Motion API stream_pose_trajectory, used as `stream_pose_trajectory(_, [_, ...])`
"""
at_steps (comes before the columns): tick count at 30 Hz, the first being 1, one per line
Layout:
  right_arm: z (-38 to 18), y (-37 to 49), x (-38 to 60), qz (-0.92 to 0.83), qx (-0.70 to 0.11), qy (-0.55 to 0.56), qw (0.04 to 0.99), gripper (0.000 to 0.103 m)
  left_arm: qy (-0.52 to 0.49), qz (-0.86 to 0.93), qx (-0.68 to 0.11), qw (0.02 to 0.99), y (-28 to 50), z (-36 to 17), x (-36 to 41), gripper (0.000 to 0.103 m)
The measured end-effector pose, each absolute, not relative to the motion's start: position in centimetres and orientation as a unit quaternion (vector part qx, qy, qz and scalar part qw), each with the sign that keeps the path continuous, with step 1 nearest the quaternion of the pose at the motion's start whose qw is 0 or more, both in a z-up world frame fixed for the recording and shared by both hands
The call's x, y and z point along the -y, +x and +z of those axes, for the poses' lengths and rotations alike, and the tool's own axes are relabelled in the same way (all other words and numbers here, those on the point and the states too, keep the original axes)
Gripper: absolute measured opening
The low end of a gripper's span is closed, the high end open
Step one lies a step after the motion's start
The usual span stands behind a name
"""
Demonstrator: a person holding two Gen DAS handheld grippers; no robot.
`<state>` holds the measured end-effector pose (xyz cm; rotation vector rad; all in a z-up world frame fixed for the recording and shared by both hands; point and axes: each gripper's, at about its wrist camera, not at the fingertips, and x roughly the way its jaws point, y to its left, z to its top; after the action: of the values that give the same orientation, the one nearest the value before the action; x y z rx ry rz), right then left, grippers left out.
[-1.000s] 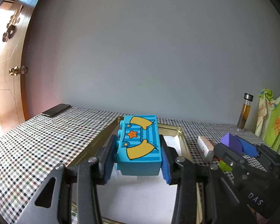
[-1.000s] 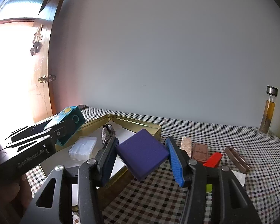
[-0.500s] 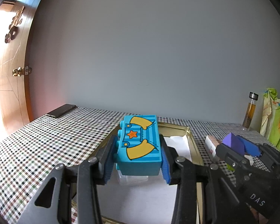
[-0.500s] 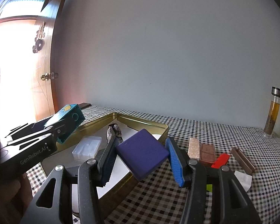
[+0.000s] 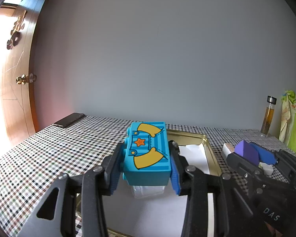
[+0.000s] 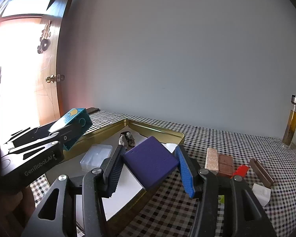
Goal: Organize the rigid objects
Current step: 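Carry the blue brick and purple block over the tin with both tools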
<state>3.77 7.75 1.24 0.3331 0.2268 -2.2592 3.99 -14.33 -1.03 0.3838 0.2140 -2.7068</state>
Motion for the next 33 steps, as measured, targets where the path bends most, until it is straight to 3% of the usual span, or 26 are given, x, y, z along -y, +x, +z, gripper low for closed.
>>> stream_pose_trajectory(33, [0.7,4.5,-5.3,-0.885,-0.106,0.128,0.434,0.055,0.135,-0.967,-0.071,0.204,4.4,-1.0,15.8,0.041])
